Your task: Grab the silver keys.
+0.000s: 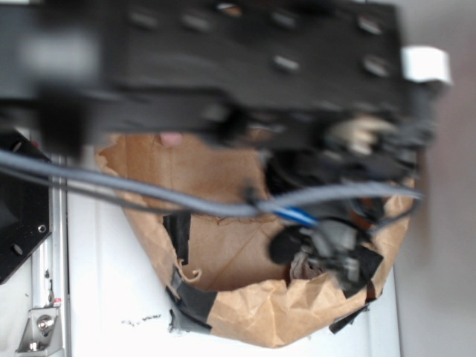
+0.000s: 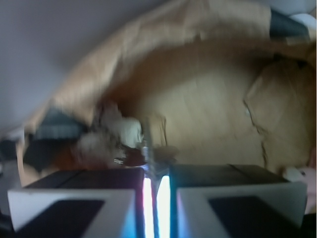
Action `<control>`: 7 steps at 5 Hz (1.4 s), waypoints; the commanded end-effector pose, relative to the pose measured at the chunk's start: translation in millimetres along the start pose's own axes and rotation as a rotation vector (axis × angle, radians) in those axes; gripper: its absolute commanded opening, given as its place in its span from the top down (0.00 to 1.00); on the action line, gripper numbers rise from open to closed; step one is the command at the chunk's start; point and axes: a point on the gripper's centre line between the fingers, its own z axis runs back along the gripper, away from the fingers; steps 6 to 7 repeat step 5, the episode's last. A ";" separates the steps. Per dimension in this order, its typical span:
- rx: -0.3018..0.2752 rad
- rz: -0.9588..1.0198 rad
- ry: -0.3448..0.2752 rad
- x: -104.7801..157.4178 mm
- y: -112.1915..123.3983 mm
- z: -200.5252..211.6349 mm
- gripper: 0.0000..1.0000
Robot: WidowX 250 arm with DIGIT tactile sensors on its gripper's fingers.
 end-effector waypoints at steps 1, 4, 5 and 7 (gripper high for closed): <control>-0.016 0.014 -0.058 -0.3 14.6 20.9 1.00; -0.024 0.027 -0.065 -7.8 20.6 20.0 1.00; -0.019 0.024 -0.065 -9.0 22.1 19.9 1.00; -0.019 0.024 -0.065 -9.0 22.1 19.9 1.00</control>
